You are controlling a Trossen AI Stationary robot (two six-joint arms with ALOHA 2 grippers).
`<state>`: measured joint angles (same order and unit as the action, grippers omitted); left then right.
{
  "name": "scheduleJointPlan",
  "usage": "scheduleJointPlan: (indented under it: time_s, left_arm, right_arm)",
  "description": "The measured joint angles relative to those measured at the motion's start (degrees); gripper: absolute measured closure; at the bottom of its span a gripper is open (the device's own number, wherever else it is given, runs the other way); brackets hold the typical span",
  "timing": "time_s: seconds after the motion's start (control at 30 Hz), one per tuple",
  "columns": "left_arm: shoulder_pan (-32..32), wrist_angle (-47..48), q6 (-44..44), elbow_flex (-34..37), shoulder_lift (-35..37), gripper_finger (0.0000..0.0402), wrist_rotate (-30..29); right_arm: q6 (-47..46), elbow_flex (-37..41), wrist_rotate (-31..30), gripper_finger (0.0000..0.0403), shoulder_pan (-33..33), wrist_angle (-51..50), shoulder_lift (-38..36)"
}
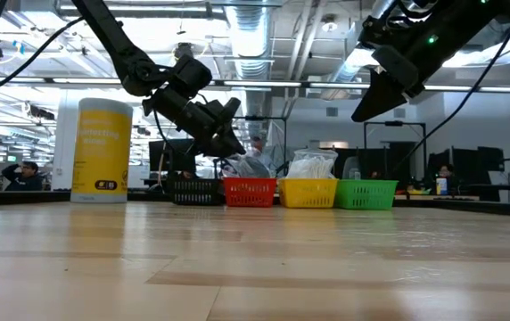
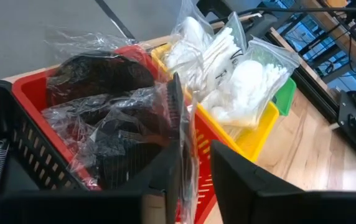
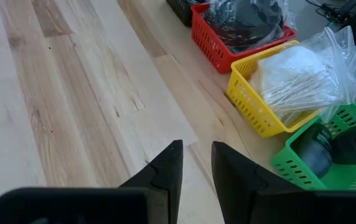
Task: Pick & Place Travel size toiletries
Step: Put the hairbrush into the red bin
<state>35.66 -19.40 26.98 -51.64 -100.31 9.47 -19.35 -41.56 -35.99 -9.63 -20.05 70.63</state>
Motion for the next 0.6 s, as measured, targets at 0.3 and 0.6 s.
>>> scheduleJointPlan:
  time_s: [0.3,0.6]
  left_arm:
    - [0.09,-0.02,-8.15,0.0,0.0,0.0268,0.0]
    - [-0.82,3.78,-16.85,0.07,5.95,0.0252,1.45]
  right_arm:
    - [-0.42,0.0,-0.11,0.0327,0.06,-0.24,0.0]
    - [-4.12,-0.02,1.59,0.0327,-0.59,-0.61,0.02]
